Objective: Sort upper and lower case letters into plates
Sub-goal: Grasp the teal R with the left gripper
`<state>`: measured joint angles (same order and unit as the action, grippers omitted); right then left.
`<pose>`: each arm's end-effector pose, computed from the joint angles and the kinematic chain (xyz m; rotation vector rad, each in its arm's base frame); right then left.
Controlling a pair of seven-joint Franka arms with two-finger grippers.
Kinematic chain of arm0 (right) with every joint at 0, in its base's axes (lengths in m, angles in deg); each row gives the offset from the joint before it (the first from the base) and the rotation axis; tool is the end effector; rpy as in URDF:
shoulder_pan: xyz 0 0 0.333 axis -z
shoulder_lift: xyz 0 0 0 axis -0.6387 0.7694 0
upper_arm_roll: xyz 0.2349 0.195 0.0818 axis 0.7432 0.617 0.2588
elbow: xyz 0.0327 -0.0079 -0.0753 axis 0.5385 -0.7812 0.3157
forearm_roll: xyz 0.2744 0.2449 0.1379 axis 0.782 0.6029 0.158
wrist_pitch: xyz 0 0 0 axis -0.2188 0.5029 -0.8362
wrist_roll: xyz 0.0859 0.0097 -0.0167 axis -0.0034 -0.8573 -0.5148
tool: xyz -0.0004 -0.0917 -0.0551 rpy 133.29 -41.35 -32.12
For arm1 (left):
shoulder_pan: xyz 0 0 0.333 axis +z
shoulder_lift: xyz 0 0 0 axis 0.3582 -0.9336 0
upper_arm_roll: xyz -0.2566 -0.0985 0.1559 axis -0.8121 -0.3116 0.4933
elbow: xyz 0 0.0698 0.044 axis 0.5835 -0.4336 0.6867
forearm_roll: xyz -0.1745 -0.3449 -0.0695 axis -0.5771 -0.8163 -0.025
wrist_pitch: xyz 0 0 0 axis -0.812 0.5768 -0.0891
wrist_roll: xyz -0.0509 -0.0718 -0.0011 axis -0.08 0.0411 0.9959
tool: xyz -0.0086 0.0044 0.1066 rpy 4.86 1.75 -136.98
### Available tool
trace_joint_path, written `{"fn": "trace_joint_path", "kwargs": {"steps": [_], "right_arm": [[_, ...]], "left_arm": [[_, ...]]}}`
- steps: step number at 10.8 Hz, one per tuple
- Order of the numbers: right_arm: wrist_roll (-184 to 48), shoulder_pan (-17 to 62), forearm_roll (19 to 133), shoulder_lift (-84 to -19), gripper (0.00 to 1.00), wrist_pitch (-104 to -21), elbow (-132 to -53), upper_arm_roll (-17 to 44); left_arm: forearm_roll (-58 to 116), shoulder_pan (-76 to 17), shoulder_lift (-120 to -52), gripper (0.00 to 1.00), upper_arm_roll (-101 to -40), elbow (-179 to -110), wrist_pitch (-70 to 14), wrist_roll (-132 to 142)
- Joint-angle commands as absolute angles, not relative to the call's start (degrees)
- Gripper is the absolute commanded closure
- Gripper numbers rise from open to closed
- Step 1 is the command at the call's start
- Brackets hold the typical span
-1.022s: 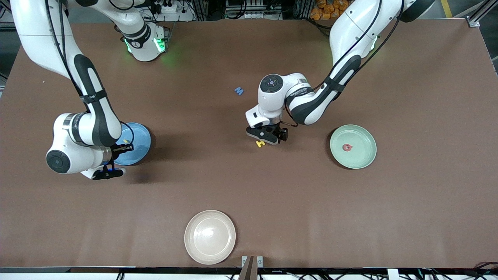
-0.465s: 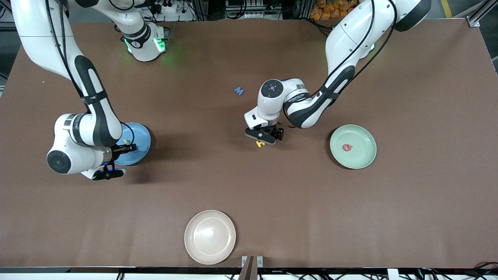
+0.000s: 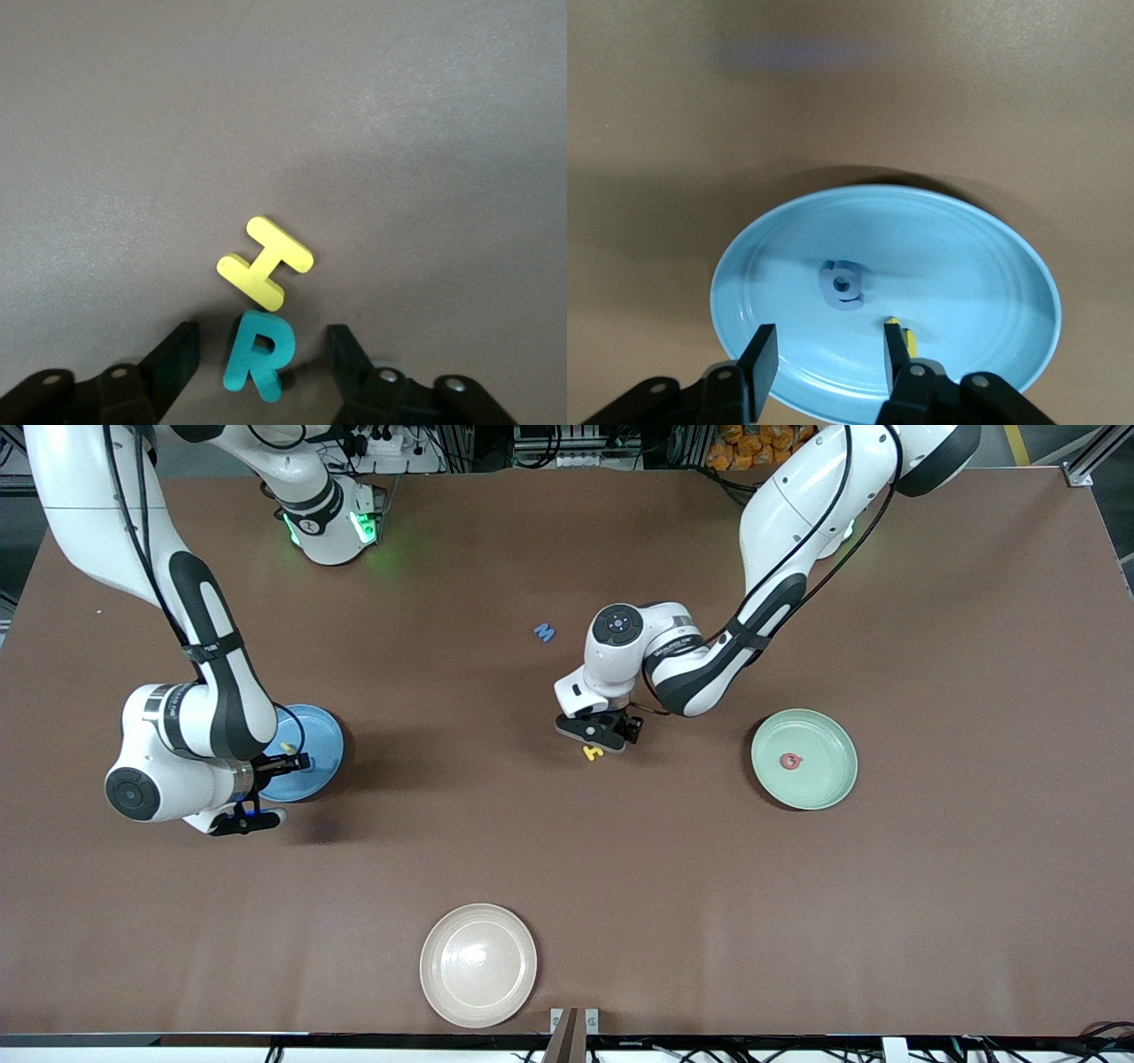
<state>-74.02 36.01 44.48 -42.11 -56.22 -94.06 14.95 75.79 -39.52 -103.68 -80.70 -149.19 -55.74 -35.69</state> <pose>0.6147 0.0045 0.2182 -2.9923 -0.2046 0.6224 0.4514 -0.4654 0.1668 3.0437 -0.6083 0.1734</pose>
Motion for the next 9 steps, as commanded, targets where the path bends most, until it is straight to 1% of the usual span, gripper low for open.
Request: {"fn": "trace_joint_path", "kwargs": {"steps": [1,2,3,7,8,9], "right_arm": [[-74.1,36.6,44.1,-42.3,0.43,-56.2,-94.0,15.6],[-74.1,36.7,44.1,-42.3,0.43,-56.3,-94.0,15.5],[-74.1,36.7,44.1,-42.3,0.43,-56.4,-94.0,15.6],[-74.1,36.7,44.1,-42.2,0.44,-56.4,-94.0,15.6],[-74.1,36.7,44.3,-42.2,0.44,-56.3,-94.0,15.6],[-74.0,36.6,44.6,-42.2,0.45,-56.1,-93.9,15.6]], "left_arm": [[74.7,-39.9,-103.8,0.72,-80.3,-149.6,-56.2,-36.5],[74.7,-39.9,-103.8,0.96,-80.3,-149.6,-56.2,-36.7],[74.7,-39.9,-103.7,1.00,-80.3,-149.6,-56.2,-36.7],[74.5,-39.3,-102.6,1.00,-80.7,-149.7,-53.6,-36.5],[73.5,-38.5,-101.9,1.00,-82.2,-149.6,-51.7,-36.5],[72.4,-36.9,-100.7,1.00,-83.6,-149.6,-47.8,-36.1]]}}
